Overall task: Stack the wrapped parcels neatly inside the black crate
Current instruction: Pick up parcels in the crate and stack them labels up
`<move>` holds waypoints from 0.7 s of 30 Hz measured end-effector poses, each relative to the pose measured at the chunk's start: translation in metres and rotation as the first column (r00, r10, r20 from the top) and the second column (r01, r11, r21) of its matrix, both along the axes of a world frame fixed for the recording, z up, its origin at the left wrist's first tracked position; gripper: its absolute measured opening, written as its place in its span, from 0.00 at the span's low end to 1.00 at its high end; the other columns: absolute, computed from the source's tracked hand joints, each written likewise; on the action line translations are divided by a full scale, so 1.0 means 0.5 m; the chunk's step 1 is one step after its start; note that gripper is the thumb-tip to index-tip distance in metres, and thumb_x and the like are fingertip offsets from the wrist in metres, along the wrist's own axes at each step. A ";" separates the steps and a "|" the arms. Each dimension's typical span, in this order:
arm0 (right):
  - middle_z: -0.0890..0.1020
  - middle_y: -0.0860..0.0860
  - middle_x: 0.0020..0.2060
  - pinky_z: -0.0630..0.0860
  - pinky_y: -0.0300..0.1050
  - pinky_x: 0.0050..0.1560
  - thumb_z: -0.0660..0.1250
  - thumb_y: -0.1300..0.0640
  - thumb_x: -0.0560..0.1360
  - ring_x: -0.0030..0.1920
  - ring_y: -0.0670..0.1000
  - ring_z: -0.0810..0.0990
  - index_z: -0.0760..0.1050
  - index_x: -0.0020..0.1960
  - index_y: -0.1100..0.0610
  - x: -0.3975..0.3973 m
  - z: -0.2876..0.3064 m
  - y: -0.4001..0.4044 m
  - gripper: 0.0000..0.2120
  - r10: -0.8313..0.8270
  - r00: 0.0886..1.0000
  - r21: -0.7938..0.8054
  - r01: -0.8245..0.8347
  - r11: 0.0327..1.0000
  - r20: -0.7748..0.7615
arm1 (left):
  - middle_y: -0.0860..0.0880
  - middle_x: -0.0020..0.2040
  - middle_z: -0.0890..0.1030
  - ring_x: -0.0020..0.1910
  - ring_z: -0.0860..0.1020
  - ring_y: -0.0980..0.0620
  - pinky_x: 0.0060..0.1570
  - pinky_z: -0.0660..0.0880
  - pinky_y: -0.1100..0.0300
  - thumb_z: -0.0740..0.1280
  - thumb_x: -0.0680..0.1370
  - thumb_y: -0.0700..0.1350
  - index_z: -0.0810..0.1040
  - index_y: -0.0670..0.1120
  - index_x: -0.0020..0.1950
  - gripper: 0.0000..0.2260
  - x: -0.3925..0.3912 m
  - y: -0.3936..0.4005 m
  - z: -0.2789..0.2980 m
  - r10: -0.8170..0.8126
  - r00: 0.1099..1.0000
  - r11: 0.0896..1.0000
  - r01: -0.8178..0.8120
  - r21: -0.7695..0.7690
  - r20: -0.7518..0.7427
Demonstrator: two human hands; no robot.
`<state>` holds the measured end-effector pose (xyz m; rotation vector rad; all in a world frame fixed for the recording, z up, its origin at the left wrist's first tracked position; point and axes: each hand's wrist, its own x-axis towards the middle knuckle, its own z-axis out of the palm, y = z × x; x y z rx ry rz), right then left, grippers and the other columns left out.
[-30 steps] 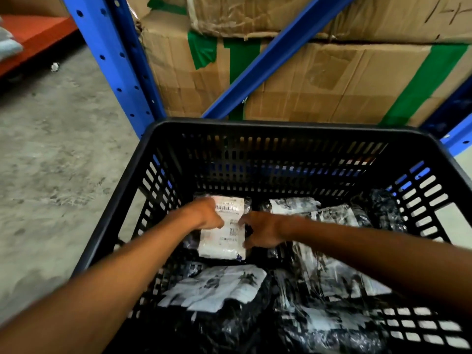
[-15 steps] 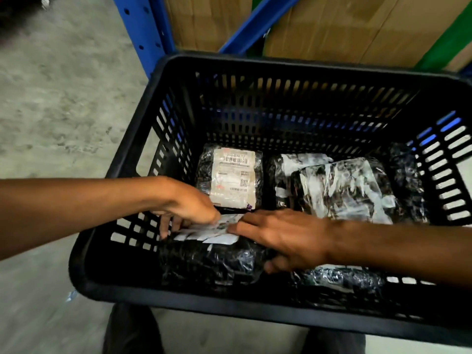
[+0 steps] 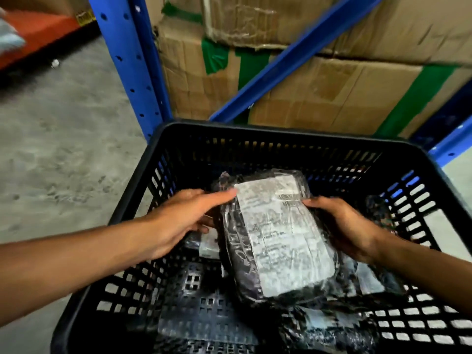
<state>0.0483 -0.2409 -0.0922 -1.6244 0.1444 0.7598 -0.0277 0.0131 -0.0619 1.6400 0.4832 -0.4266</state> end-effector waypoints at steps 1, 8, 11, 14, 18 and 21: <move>0.82 0.67 0.56 0.67 0.72 0.64 0.70 0.52 0.66 0.59 0.71 0.78 0.82 0.55 0.64 -0.008 -0.008 0.004 0.22 -0.023 1.000 0.000 0.023 1.000 -0.016 | 0.50 0.53 0.86 0.51 0.81 0.51 0.51 0.74 0.57 0.75 0.61 0.64 0.83 0.50 0.54 0.27 0.001 -0.006 -0.009 0.018 1.000 0.999 -0.018 0.040 0.004; 0.82 0.52 0.54 0.78 0.46 0.46 0.60 0.46 0.78 0.48 0.51 0.82 0.76 0.62 0.58 -0.020 -0.049 0.074 0.21 0.028 0.999 -0.170 -0.021 0.985 0.037 | 0.47 0.80 0.55 0.78 0.56 0.47 0.72 0.59 0.57 0.69 0.75 0.54 0.49 0.46 0.80 0.41 0.041 -0.025 -0.051 0.108 0.994 0.946 -0.093 0.310 -0.031; 0.74 0.53 0.66 0.68 0.49 0.66 0.57 0.45 0.79 0.64 0.55 0.73 0.68 0.70 0.56 -0.001 -0.062 0.127 0.23 0.025 0.999 -0.247 -0.018 0.969 0.024 | 0.43 0.77 0.63 0.75 0.63 0.44 0.71 0.62 0.54 0.66 0.78 0.51 0.57 0.42 0.77 0.33 0.069 -0.010 -0.074 0.141 0.988 0.922 -0.107 0.373 -0.065; 0.78 0.58 0.63 0.71 0.47 0.62 0.54 0.48 0.81 0.62 0.59 0.76 0.72 0.67 0.62 0.031 -0.065 0.175 0.22 0.143 0.987 -0.358 -0.109 0.927 0.068 | 0.43 0.70 0.71 0.69 0.70 0.42 0.66 0.69 0.53 0.66 0.77 0.50 0.65 0.40 0.72 0.27 0.109 0.018 -0.100 0.180 0.981 0.882 -0.127 0.453 -0.076; 0.76 0.59 0.63 0.82 0.57 0.45 0.59 0.47 0.79 0.55 0.60 0.79 0.66 0.70 0.60 0.045 -0.109 0.215 0.24 0.314 0.947 -0.448 -0.312 0.838 -0.072 | 0.43 0.73 0.69 0.71 0.69 0.42 0.68 0.69 0.51 0.67 0.73 0.49 0.62 0.44 0.76 0.33 0.148 0.044 -0.140 0.107 0.976 0.875 -0.002 0.485 -0.190; 0.74 0.58 0.66 0.83 0.53 0.38 0.61 0.46 0.78 0.58 0.60 0.79 0.61 0.73 0.59 0.049 -0.140 0.221 0.29 0.354 0.934 -0.507 -0.325 0.798 -0.041 | 0.43 0.76 0.65 0.73 0.66 0.42 0.69 0.69 0.49 0.69 0.71 0.50 0.46 0.47 0.80 0.45 0.147 0.038 -0.159 0.043 0.964 0.870 0.093 0.484 -0.263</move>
